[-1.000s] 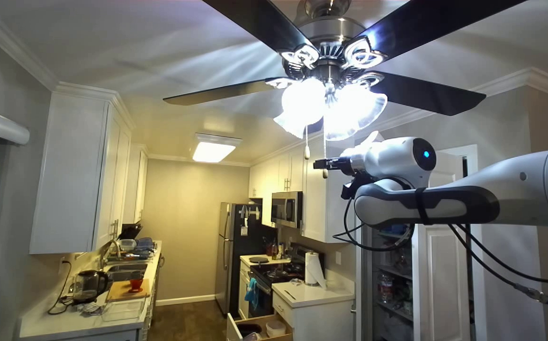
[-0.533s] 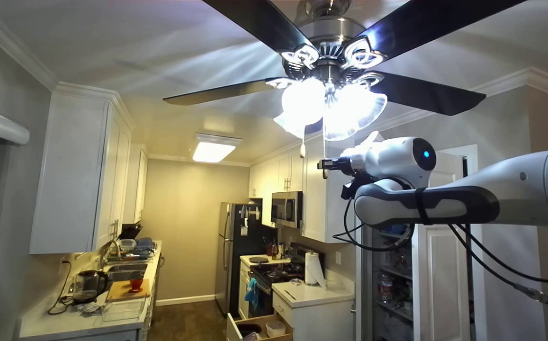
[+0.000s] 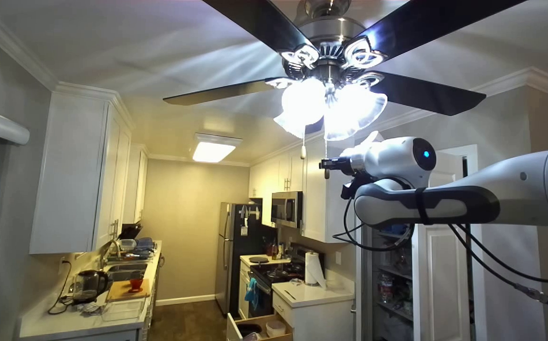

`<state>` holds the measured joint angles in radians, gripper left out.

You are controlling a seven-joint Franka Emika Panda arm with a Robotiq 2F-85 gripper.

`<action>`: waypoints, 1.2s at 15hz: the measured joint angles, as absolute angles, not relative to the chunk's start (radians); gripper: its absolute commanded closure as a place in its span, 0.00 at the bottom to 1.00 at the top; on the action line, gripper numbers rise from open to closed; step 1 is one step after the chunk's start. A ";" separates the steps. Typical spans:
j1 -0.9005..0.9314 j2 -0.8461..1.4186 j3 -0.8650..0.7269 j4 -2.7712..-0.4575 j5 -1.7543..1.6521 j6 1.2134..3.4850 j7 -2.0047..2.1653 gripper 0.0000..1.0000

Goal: Turn off the lights

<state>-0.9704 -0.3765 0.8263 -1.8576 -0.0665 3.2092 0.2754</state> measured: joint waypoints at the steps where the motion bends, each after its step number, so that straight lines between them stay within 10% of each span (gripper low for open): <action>1: -0.969 -0.377 0.826 -1.858 -0.067 3.209 0.275 0.95; 10: -0.964 -0.377 0.822 -1.880 -0.067 3.209 0.275 0.95; 11: -0.963 -0.377 0.822 -1.880 -0.067 3.209 0.275 0.62; 18: -0.940 -0.377 0.822 -1.912 -0.067 3.204 0.275 0.23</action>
<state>-0.9401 -0.3767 0.8220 -1.9121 -0.0665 3.2044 0.2754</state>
